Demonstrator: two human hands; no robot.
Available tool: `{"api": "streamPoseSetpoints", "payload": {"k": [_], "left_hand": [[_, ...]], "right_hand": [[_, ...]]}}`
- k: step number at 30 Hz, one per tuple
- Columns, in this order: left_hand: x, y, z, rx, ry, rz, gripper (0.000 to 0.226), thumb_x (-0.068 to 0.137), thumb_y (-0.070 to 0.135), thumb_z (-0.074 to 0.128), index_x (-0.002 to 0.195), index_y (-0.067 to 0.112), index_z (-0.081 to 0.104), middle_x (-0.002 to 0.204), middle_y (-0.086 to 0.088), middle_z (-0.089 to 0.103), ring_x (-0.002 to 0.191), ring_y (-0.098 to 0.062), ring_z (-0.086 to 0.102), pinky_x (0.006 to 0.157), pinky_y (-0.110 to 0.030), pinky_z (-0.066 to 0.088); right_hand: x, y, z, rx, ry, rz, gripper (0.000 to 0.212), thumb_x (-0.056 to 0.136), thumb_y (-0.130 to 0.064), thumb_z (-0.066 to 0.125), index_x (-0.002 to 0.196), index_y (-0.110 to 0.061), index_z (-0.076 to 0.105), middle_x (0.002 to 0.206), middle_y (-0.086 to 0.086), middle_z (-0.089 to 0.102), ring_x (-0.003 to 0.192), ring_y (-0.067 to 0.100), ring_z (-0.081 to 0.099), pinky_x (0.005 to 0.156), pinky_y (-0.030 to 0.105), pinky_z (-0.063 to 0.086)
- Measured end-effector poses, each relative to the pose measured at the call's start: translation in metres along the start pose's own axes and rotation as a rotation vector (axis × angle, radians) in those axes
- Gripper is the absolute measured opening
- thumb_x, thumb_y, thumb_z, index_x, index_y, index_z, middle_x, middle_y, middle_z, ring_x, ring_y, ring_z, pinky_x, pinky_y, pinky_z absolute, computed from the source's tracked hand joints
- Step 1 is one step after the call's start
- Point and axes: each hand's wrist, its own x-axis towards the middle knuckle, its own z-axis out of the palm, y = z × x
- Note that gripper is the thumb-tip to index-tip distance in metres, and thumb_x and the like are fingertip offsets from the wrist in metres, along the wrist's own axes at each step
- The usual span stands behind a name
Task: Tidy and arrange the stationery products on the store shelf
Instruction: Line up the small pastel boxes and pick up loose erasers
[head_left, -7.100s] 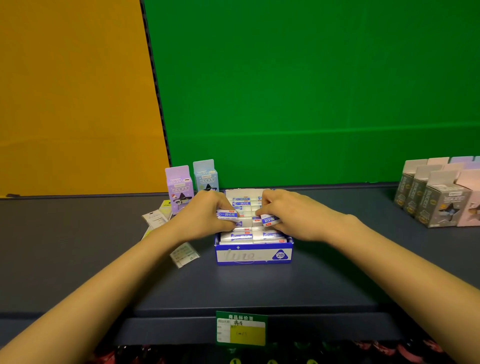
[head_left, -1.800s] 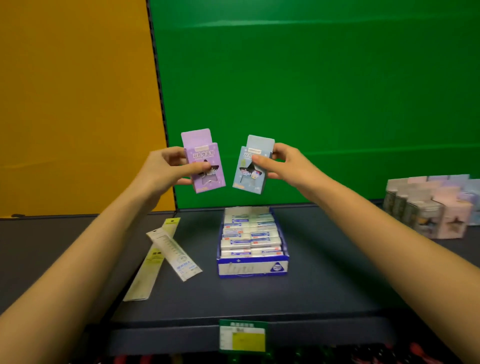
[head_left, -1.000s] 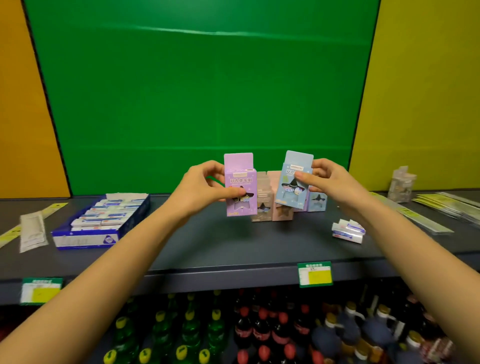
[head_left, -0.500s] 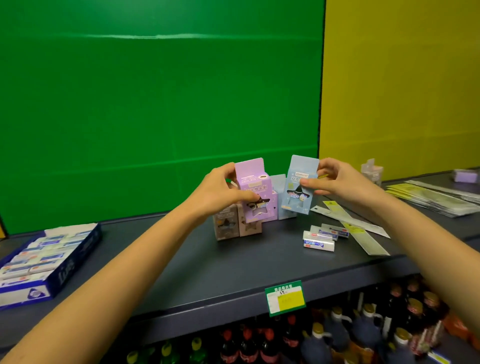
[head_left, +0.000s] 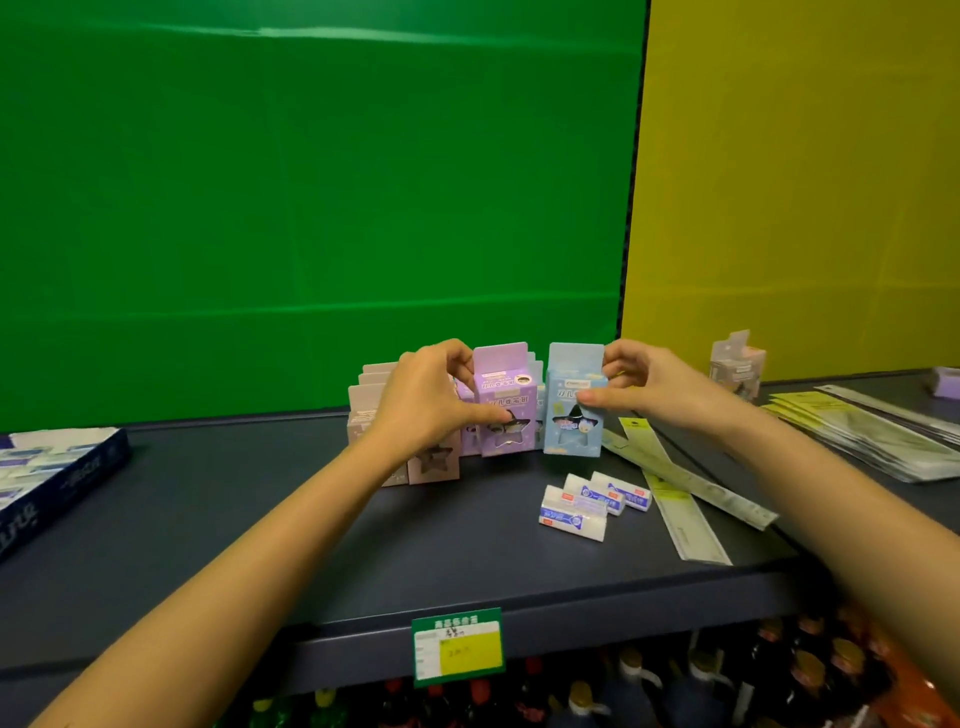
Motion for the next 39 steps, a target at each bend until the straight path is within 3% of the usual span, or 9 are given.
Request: {"api": "streamPoseSetpoints", "payload": {"k": [4, 8, 11, 14, 20, 25, 33, 39], "left_hand": [[-0.007, -0.003, 0.013, 0.088, 0.041, -0.046, 0.056, 0.053, 0.040, 0.086, 0.091, 0.014, 0.053, 0.085, 0.003, 0.067, 0.080, -0.019, 0.062, 0.067, -0.034, 0.046], [-0.017, -0.005, 0.025, 0.189, 0.096, -0.064, 0.057, 0.054, 0.042, 0.084, 0.093, 0.013, 0.052, 0.094, 0.000, 0.070, 0.086, -0.020, 0.064, 0.072, -0.033, 0.047], [-0.022, -0.010, 0.032, 0.273, 0.116, -0.040, 0.058, 0.057, 0.045, 0.081, 0.097, 0.014, 0.053, 0.098, 0.000, 0.071, 0.092, -0.020, 0.063, 0.083, -0.033, 0.038], [-0.026, -0.014, 0.036, 0.358, 0.134, -0.032, 0.059, 0.061, 0.048, 0.077, 0.103, 0.016, 0.051, 0.105, 0.001, 0.069, 0.098, -0.021, 0.057, 0.080, -0.031, 0.029], [-0.029, -0.013, 0.036, 0.510, 0.147, 0.048, 0.060, 0.069, 0.047, 0.071, 0.116, 0.017, 0.049, 0.113, -0.003, 0.061, 0.104, -0.026, 0.050, 0.085, -0.035, 0.032], [-0.023, -0.011, 0.031, 0.569, 0.122, 0.084, 0.058, 0.075, 0.045, 0.067, 0.122, 0.016, 0.048, 0.119, -0.003, 0.058, 0.110, -0.026, 0.049, 0.086, -0.034, 0.030], [-0.010, -0.006, 0.028, 0.657, 0.072, 0.079, 0.057, 0.076, 0.049, 0.065, 0.124, 0.019, 0.051, 0.122, -0.002, 0.054, 0.112, -0.023, 0.045, 0.084, -0.029, 0.020], [-0.006, -0.006, 0.029, 0.664, 0.058, 0.072, 0.057, 0.076, 0.046, 0.066, 0.124, 0.019, 0.051, 0.120, -0.004, 0.054, 0.111, -0.024, 0.045, 0.084, -0.030, 0.022]], "right_hand": [[0.009, 0.015, 0.007, 0.034, -0.005, -0.031, 0.027, 0.076, -0.017, 0.073, 0.089, -0.025, 0.050, 0.083, -0.012, 0.057, 0.074, 0.002, 0.057, 0.061, 0.010, 0.049], [0.016, 0.033, 0.021, 0.031, 0.010, -0.070, 0.030, 0.073, -0.019, 0.076, 0.094, -0.022, 0.054, 0.085, -0.014, 0.058, 0.077, 0.004, 0.060, 0.061, 0.010, 0.049], [0.020, 0.043, 0.026, -0.003, 0.009, -0.091, 0.035, 0.072, -0.022, 0.077, 0.100, -0.020, 0.055, 0.088, -0.013, 0.060, 0.085, 0.011, 0.064, 0.069, 0.016, 0.050], [0.020, 0.048, 0.030, -0.026, -0.001, -0.107, 0.038, 0.073, -0.022, 0.076, 0.104, -0.020, 0.055, 0.089, -0.013, 0.060, 0.085, 0.008, 0.063, 0.072, 0.018, 0.053], [0.019, 0.050, 0.032, -0.006, 0.009, -0.099, 0.043, 0.074, -0.023, 0.076, 0.105, -0.020, 0.046, 0.089, -0.016, 0.055, 0.088, 0.010, 0.059, 0.069, 0.014, 0.048], [0.019, 0.050, 0.032, -0.039, 0.008, -0.102, 0.043, 0.076, -0.021, 0.074, 0.110, -0.016, 0.048, 0.098, -0.007, 0.056, 0.091, 0.012, 0.058, 0.067, 0.012, 0.046], [0.022, 0.048, 0.032, -0.057, 0.031, -0.071, 0.047, 0.077, -0.018, 0.073, 0.117, -0.010, 0.050, 0.100, -0.003, 0.055, 0.089, 0.014, 0.058, 0.063, 0.011, 0.043], [0.026, 0.049, 0.034, -0.052, 0.059, -0.058, 0.048, 0.075, -0.015, 0.075, 0.116, -0.008, 0.052, 0.104, 0.002, 0.060, 0.087, 0.014, 0.059, 0.062, 0.011, 0.045]]}}
